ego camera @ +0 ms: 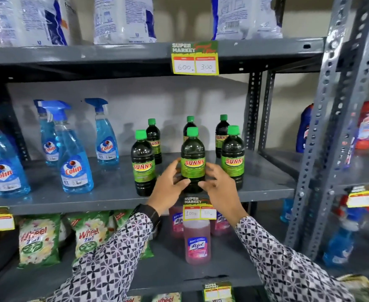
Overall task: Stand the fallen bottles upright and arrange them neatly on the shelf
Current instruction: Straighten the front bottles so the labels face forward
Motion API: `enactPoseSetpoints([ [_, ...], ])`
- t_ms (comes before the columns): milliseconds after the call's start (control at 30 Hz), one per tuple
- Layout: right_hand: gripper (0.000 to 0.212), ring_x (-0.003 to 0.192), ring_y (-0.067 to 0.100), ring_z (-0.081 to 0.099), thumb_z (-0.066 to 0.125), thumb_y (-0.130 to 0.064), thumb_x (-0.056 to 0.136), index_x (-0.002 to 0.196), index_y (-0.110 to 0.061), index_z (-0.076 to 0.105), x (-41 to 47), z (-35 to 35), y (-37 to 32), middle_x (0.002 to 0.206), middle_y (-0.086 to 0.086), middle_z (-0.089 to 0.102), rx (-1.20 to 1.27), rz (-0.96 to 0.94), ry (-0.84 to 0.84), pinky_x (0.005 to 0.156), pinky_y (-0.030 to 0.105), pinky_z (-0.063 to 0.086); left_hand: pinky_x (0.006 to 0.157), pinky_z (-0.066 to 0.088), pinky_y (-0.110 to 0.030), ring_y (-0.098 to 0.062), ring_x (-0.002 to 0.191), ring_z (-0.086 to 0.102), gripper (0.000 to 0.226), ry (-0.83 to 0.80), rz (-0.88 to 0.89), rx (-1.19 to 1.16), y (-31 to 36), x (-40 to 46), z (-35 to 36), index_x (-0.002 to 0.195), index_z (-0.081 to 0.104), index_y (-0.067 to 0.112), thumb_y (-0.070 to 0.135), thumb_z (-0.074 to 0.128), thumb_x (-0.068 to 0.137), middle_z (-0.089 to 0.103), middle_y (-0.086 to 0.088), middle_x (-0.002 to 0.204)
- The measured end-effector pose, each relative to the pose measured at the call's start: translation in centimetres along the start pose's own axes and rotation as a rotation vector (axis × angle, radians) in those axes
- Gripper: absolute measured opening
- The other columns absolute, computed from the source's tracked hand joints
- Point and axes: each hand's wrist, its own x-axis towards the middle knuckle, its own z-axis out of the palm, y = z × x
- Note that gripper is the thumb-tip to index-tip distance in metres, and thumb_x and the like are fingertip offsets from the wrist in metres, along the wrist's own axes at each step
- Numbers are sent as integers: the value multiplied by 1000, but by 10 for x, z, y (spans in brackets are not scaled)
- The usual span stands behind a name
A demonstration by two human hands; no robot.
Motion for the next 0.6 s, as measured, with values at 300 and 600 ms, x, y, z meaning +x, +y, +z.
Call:
enactPoseSetpoints([
  [300,70,105,-13,64,71,10,92,153,-18,52,-7,-8,8,124,-14,65,60,41,38,110,30,54,85,45,1,26,100,57,74,85,13,-42,6,-6,22,147,39,34,4,71,88,57,23,115],
  [600,51,112,9,70,65,7,97,144,-12,62,-26,-29,16,129,-2,71,-15,-81,190,95,11,54,100,55,-30,-4,114,66,47,450,94,23,13,-34,33,142,57,26,23,64,95,68,5,132],
])
